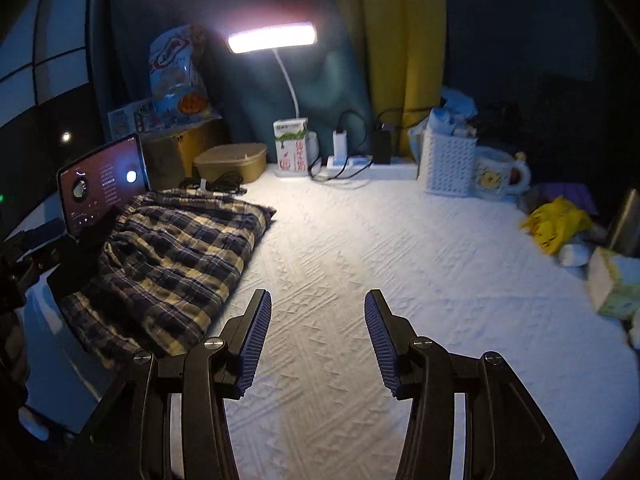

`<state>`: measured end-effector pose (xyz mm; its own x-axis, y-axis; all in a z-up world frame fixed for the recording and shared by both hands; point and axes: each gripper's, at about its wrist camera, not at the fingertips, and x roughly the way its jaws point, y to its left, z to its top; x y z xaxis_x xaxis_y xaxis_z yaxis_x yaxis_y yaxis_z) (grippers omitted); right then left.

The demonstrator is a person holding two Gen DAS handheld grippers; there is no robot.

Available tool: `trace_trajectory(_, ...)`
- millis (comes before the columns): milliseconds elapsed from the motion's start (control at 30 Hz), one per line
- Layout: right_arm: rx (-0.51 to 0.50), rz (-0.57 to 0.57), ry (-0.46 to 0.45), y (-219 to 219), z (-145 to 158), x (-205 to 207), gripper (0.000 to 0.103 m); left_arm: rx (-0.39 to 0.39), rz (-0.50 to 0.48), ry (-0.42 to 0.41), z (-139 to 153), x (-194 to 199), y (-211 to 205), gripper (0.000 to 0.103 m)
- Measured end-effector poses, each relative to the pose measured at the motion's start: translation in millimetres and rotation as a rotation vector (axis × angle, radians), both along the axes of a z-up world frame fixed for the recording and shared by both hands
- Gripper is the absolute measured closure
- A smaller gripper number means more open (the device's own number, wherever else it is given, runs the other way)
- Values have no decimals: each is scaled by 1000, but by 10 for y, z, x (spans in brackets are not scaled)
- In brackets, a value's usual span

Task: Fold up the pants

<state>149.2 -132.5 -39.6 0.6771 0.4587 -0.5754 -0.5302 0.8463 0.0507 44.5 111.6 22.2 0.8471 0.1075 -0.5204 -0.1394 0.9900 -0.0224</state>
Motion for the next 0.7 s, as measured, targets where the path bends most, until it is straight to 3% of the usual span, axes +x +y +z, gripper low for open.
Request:
trace_trajectory(33, -2, -1, -14, -39, 46, -54, 50, -3, 1, -14, 24, -23, -19, 19)
trace_trajectory(100, 7, 1, -35, -111, 132, -165, 37, -7, -2, -44, 61, -73, -53, 18)
trace_trajectory(233, 26, -8, -72, -234, 262, -365, 35, 7, -7, -61, 117, -158, -137, 17)
trace_trajectory(333, 45, -23, -93, -318, 346, -499, 34, 10, -38, -73, 155, -218, -219, 7)
trace_trajectory(467, 61, -33, -124, -387, 461, -688, 32, 18, -55, -115, 239, -321, -326, 6)
trace_trajectory(700, 80, -61, -219, -527, 718, -1017, 19, 20, -44, -207, 449, -512, -392, 1)
